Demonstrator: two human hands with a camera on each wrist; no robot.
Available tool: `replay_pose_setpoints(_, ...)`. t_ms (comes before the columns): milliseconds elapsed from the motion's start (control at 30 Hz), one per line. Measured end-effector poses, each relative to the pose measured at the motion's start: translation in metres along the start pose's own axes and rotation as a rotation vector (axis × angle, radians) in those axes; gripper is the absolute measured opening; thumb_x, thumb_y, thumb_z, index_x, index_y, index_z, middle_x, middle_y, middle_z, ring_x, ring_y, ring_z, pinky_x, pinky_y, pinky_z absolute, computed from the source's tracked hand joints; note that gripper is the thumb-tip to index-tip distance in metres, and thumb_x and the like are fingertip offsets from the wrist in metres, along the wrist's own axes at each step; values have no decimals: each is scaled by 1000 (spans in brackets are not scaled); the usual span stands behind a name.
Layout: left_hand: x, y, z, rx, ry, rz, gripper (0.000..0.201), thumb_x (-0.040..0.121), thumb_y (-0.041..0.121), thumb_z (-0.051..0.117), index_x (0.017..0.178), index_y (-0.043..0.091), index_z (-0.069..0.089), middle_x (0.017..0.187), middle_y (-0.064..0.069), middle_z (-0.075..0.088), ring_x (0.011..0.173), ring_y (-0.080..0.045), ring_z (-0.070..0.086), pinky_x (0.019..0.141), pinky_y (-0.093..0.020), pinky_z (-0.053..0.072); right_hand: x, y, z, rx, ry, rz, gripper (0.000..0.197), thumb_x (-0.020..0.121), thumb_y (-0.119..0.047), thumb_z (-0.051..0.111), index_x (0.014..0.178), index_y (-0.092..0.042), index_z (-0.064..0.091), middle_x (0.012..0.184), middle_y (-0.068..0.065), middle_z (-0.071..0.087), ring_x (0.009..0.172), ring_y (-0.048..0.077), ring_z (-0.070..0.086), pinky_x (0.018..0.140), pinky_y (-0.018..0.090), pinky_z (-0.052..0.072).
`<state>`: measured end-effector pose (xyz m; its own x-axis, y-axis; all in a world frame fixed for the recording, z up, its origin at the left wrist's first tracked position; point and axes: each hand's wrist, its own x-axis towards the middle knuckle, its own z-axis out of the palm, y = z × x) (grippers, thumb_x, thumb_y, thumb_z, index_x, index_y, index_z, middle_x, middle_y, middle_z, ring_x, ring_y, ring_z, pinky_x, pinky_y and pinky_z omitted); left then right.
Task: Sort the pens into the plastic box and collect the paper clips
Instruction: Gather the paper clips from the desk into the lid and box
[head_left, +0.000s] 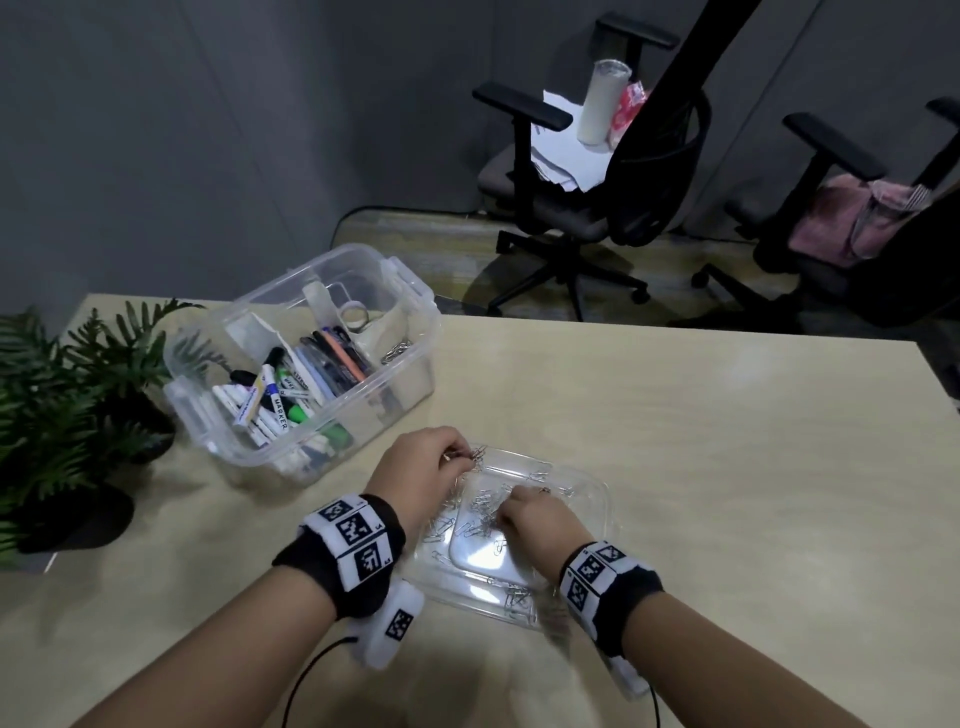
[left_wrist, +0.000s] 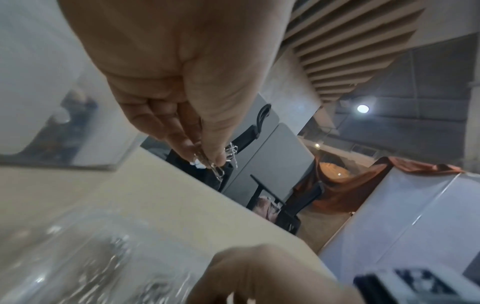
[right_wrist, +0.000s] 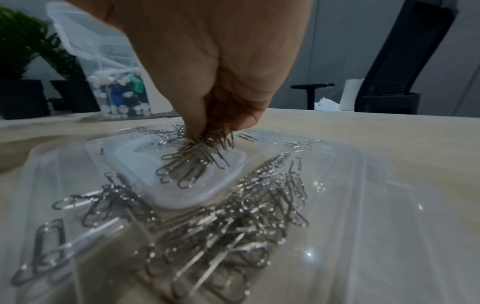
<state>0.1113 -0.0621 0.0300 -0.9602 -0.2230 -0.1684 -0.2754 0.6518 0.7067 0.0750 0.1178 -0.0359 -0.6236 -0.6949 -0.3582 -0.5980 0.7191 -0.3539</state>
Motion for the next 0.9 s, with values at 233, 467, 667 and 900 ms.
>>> replay_pose_setpoints(233, 13, 32, -47, -6, 128, 118, 9, 84, 21, 70, 90, 15, 70, 85, 3, 69, 80, -12, 61, 77, -27, 50, 0, 5, -23, 137, 19, 14, 18, 92, -15, 51, 101, -10, 66, 105, 7, 63, 100, 23, 57, 88, 29, 45)
replay_pose_setpoints(467, 67, 24, -100, 60, 387, 30, 11, 85, 22, 69, 92, 14, 69, 88, -2, 68, 81, -17, 60, 77, -28, 46, 5, 9, -84, 210, 198, -59, 11, 92, -15, 56, 91, -13, 67, 94, 2, 63, 92, 20, 56, 79, 21, 37)
replay_pose_setpoints(667, 93, -4, -94, 159, 232, -90, 20, 87, 29, 66, 84, 10, 72, 91, -8, 61, 81, -23, 60, 77, -29, 44, 17, -11, -131, 212, 326, -151, 8, 90, -12, 60, 89, -10, 68, 92, 4, 65, 88, 17, 55, 75, 14, 26)
replay_pose_setpoints(900, 78, 1, -109, 25, 283, -17, 30, 95, 34, 54, 96, 11, 72, 90, -4, 68, 77, -19, 61, 76, -34, 51, 69, -43, -170, 225, 476, -256, 5, 87, -6, 63, 84, -7, 68, 84, 5, 63, 83, 20, 55, 74, 21, 33)
